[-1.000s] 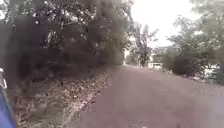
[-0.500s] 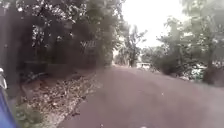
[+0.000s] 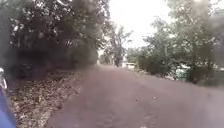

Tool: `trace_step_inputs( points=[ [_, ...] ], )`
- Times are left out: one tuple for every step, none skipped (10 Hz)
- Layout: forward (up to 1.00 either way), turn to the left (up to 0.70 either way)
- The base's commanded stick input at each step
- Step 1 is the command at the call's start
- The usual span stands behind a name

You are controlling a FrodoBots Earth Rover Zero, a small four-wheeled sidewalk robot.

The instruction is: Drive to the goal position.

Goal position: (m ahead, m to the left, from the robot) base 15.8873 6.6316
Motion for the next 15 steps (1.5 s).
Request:
trace_step_inputs(
  points=[
    [0.7,-0.01],
    [0.7,-0.01],
    [0.7,-0.01],
    [0.7,-0.01],
    [0.7,-0.01],
    [0.7,-0.01],
    [0.7,-0.01],
    [0.7,0.18],
    [0.7,0.34],
    [0.7,0.34],
    [0.7,0.34],
    [0.7,0.34],
    [0.7,0.17],
    [0.7,-0.01],
    [0.7,-0.01]
  ],
)
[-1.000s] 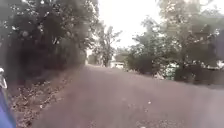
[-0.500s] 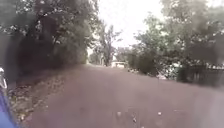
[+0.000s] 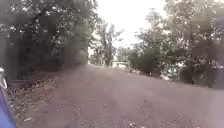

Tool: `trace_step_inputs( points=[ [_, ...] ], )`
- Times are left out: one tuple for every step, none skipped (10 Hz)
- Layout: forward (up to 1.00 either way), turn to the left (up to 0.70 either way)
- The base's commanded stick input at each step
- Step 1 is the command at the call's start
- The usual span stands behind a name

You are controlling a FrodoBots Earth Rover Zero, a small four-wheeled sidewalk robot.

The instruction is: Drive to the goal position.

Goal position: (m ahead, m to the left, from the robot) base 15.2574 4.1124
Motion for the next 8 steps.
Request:
trace_step_inputs(
  points=[
    [0.7,-0.01],
    [0.7,-0.01],
    [0.7,-0.01],
    [0.7,-0.01],
    [0.7,-0.01],
    [0.7,-0.01],
    [0.7,-0.01],
    [0.7,-0.01]
  ],
)
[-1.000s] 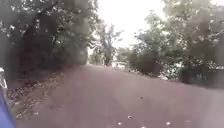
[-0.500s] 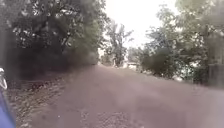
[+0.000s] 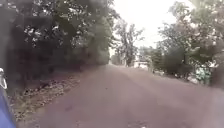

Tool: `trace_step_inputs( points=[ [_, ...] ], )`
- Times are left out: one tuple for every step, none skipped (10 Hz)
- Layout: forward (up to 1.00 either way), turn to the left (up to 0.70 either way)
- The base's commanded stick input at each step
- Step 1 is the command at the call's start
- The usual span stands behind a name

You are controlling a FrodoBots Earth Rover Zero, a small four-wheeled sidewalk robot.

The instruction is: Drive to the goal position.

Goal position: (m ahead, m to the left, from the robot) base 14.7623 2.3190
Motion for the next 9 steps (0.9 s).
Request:
trace_step_inputs(
  points=[
    [0.7,-0.01],
    [0.7,-0.01],
    [0.7,-0.01],
    [0.7,-0.01],
    [0.7,-0.01],
    [0.7,-0.01],
    [0.7,-0.01],
    [0.7,-0.01],
    [0.7,-0.01]
  ],
)
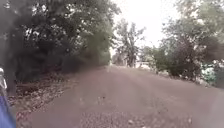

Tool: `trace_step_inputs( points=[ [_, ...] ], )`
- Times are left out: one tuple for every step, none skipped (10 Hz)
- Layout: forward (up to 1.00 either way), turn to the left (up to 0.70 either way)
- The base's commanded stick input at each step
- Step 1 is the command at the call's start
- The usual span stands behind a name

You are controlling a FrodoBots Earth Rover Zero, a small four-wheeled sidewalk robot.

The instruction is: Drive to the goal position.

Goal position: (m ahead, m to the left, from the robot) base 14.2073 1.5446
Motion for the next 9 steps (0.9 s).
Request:
trace_step_inputs(
  points=[
    [0.7,-0.01],
    [0.7,-0.01],
    [0.7,-0.01],
    [0.7,-0.01],
    [0.7,-0.01],
    [0.7,-0.01],
    [0.7,-0.01],
    [0.7,-0.01],
    [0.7,-0.01]
  ],
)
